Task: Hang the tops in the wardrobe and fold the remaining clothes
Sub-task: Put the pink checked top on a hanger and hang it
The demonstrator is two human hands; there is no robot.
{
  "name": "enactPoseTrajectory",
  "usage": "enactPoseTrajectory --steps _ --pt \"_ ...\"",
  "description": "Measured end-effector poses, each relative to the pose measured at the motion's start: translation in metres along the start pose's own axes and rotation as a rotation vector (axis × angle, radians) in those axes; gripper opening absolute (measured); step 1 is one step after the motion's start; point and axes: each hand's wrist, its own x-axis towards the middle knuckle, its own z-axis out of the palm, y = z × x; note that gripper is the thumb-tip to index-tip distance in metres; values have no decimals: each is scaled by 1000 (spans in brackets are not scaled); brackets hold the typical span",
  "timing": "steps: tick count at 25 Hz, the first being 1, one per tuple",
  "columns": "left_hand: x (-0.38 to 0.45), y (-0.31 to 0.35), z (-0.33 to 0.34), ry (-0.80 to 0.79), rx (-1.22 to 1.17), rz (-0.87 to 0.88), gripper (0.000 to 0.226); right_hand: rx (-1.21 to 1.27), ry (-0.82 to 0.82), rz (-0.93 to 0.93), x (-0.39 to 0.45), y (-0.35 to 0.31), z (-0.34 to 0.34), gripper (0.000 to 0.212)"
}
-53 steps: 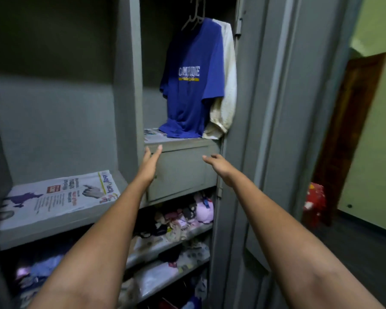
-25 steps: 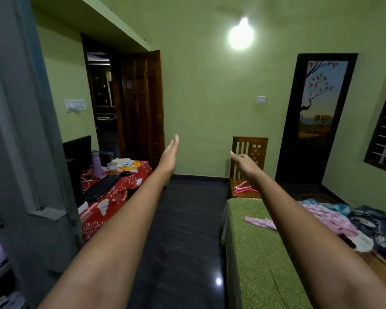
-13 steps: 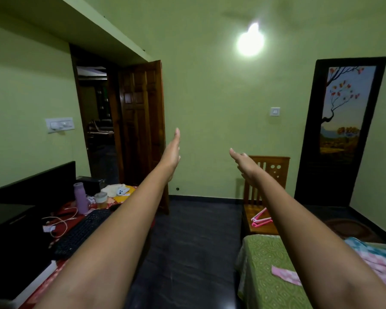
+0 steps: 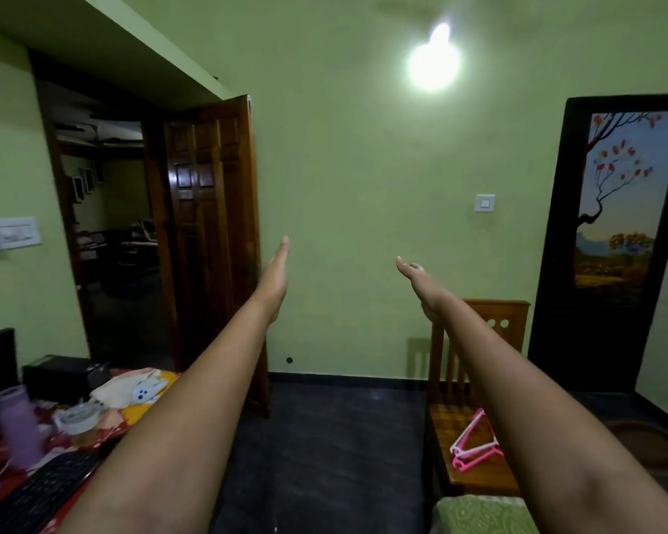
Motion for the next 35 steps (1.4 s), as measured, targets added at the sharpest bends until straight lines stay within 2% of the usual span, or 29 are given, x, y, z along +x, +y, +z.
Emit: enactPoseTrajectory --steps 7,13,17,21,23,26,29,35 --pt "181 -76 89 -87 -54 -3 54 -99 126 30 144 34 -50 81" --pt "304 -104 238 -451 -114 24 56 -63 456 59 210 64 -155 78" --pt "342 -102 341 -757 -144 29 54 -47 743 123 200 65 -222 73" --pt "332 -87 429 -1039 -252 37 55 -32 1103 141 140 62 -270 66" --pt "309 -88 463 -1154 -299 14 55 -63 1238 224 103 69 -275 68" --pt "267 -100 502 -1287 -245 32 60 -76 1411 315 47 77 -274 71" --pt "226 -102 530 -1450 -239 21 62 -115 1541 366 1 76 -273 70" --pt "161 -99 584 -1637 -255 -17 64 -119 1708 445 -60 92 -287 73"
